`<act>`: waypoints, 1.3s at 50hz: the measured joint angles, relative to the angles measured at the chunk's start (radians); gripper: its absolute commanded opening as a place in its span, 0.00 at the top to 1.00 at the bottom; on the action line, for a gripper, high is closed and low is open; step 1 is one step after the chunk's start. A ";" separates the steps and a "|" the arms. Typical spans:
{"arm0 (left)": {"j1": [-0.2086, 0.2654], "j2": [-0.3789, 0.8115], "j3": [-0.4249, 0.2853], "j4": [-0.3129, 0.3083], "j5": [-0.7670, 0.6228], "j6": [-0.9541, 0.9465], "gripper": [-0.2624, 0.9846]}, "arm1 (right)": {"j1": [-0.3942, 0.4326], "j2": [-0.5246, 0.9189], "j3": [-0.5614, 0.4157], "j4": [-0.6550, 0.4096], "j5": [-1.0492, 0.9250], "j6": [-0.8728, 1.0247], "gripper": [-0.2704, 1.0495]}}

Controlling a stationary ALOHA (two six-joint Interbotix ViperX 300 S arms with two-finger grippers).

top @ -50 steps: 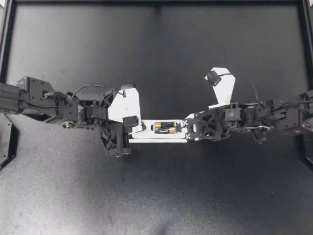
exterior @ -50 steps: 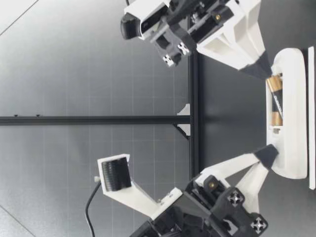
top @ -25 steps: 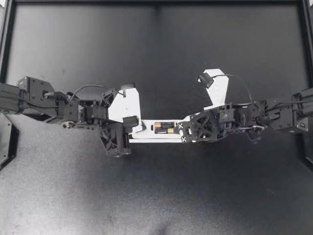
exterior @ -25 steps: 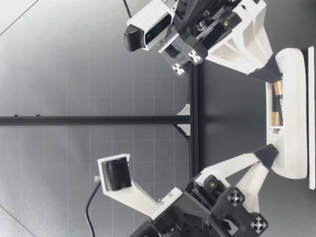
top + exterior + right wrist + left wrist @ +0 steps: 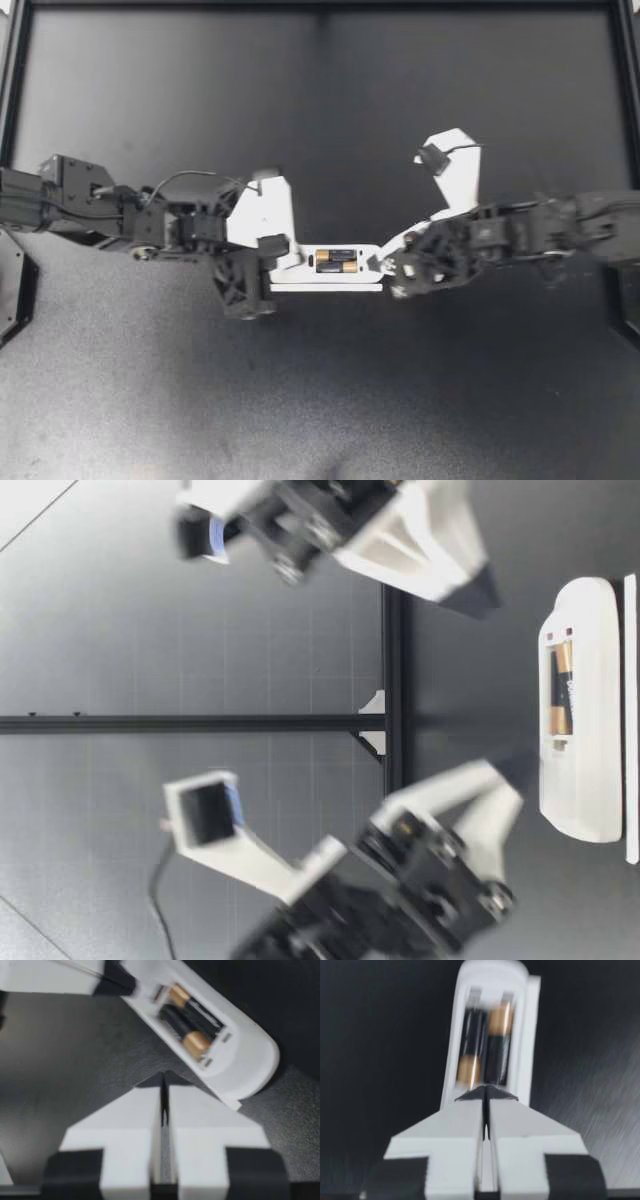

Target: Place the battery into the slot of the remote controller.

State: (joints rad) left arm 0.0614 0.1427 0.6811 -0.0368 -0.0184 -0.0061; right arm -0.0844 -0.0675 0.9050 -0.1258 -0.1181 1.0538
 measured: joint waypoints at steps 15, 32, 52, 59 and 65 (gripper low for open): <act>-0.006 0.103 -0.109 0.000 0.003 0.002 0.93 | -0.003 -0.055 0.048 -0.052 0.012 -0.017 0.88; -0.005 0.163 -0.140 0.000 0.006 -0.003 0.93 | -0.003 -0.054 0.049 -0.058 0.011 -0.018 0.88; -0.008 0.104 -0.110 -0.008 0.032 -0.009 0.93 | -0.003 -0.071 0.026 -0.143 0.003 -0.072 0.88; -0.025 -0.009 -0.066 -0.008 0.032 -0.008 0.93 | -0.003 -0.083 -0.018 -0.279 0.005 -0.158 0.88; -0.026 -0.094 -0.017 -0.008 0.032 -0.011 0.93 | -0.003 -0.083 -0.048 -0.370 0.017 -0.244 0.88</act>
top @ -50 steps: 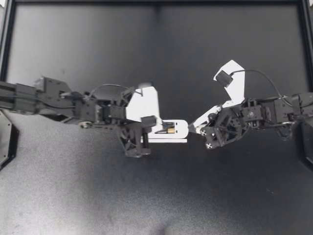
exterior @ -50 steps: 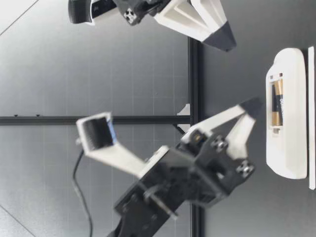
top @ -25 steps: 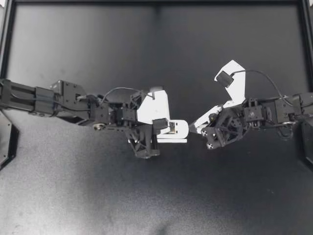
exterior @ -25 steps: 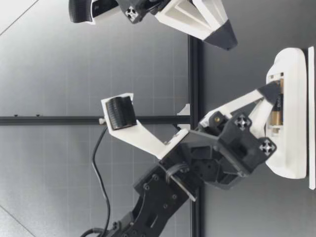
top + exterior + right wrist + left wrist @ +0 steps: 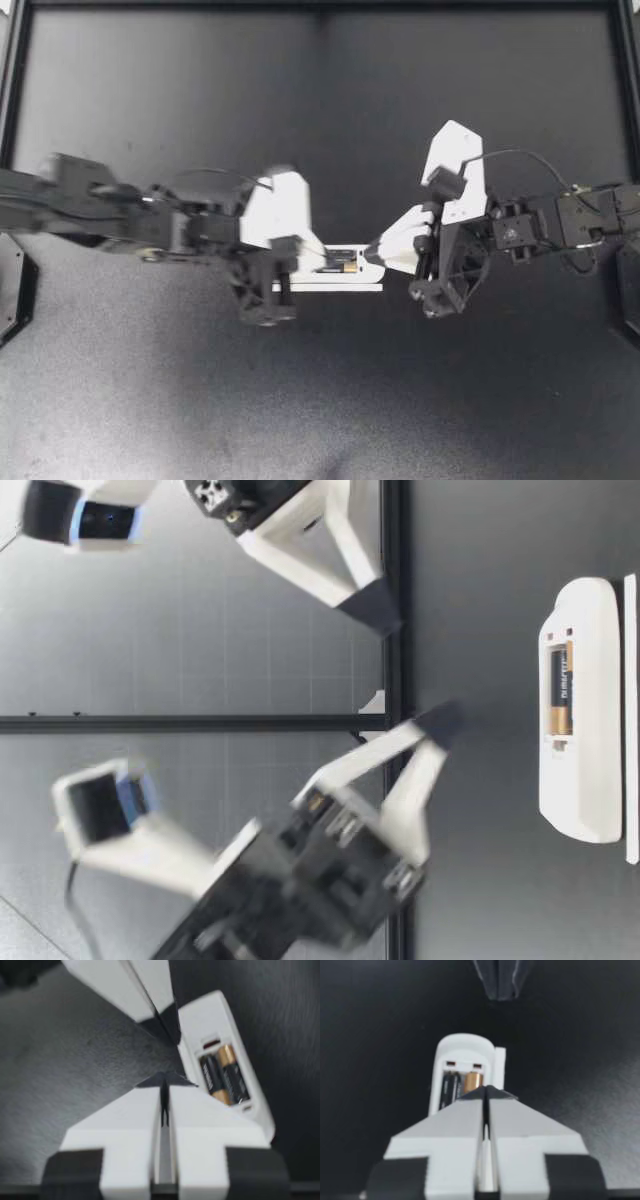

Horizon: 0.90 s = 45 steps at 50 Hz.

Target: Place the battery into the slot of the remote controller.

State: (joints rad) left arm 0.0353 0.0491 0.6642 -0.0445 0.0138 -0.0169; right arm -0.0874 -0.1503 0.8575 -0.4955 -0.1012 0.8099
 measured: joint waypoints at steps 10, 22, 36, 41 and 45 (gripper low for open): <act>0.000 -0.087 0.057 0.000 -0.002 0.000 0.93 | 0.000 -0.008 -0.023 -0.032 0.021 -0.130 0.88; 0.000 -0.149 0.083 0.000 -0.002 0.005 0.93 | -0.002 -0.020 -0.034 -0.032 0.031 -0.149 0.88; 0.000 -0.190 0.107 0.000 -0.008 0.008 0.93 | -0.002 -0.020 -0.034 -0.032 0.031 -0.149 0.88; 0.000 -0.190 0.109 0.000 -0.009 0.012 0.93 | -0.002 -0.021 -0.034 -0.032 0.031 -0.150 0.88; 0.000 -0.190 0.109 0.000 -0.008 0.014 0.93 | 0.000 -0.021 -0.034 -0.032 0.031 -0.150 0.88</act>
